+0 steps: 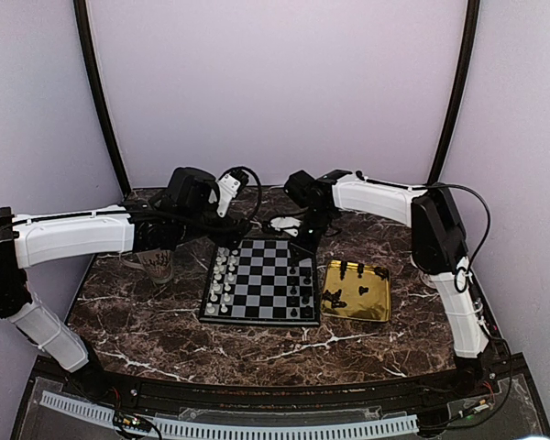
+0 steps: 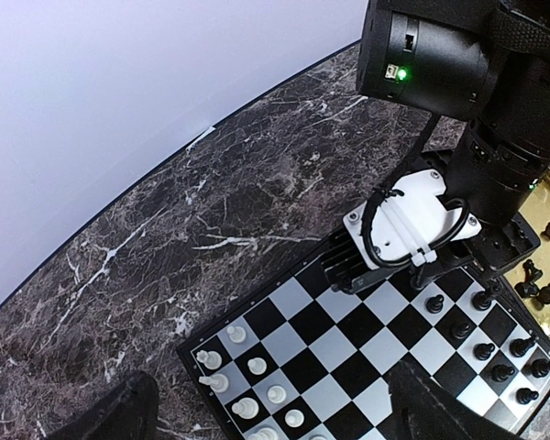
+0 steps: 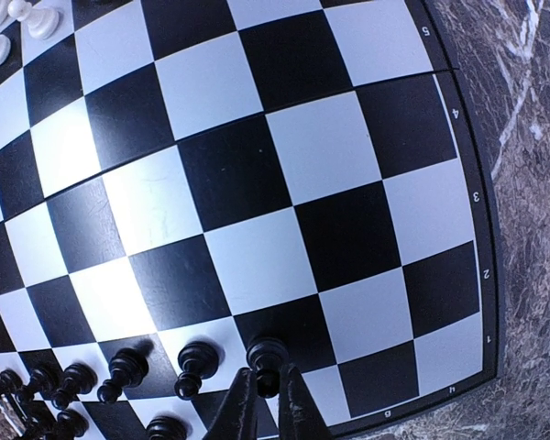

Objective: Set up the chess pieces on the board
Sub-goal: Place the pawn at c7.

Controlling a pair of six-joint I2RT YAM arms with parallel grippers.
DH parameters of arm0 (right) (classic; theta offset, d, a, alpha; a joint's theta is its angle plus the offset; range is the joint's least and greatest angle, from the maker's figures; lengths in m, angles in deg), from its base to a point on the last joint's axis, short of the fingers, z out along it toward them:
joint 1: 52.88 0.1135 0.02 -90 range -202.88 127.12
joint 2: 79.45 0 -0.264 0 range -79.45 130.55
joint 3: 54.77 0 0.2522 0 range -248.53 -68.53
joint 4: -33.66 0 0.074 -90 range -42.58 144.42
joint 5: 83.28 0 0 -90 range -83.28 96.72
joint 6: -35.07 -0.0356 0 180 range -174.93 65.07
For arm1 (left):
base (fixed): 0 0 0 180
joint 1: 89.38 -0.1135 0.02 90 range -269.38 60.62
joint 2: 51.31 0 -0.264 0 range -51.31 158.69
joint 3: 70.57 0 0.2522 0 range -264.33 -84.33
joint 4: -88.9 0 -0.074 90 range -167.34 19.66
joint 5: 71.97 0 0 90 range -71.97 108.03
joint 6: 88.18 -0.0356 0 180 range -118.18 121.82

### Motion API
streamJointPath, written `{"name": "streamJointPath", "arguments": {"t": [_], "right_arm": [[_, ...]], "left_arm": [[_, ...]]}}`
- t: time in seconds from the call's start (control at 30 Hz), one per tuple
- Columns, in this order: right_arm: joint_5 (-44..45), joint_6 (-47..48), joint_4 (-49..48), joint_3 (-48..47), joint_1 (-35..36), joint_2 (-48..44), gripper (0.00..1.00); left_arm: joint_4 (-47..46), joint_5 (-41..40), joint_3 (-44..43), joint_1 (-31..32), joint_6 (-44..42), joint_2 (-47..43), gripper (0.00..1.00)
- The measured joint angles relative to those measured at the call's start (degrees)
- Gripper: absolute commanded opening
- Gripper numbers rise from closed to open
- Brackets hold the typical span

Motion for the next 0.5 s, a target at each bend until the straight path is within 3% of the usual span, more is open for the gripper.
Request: {"name": "streamJointPath", "arguments": {"t": [0.5], "right_arm": [[1.0, 0.2, 0.0, 0.0, 0.2, 0.5, 0.11]], "left_arm": [[0.0, 0.0, 0.0, 0.0, -0.1, 0.0, 0.9]]}}
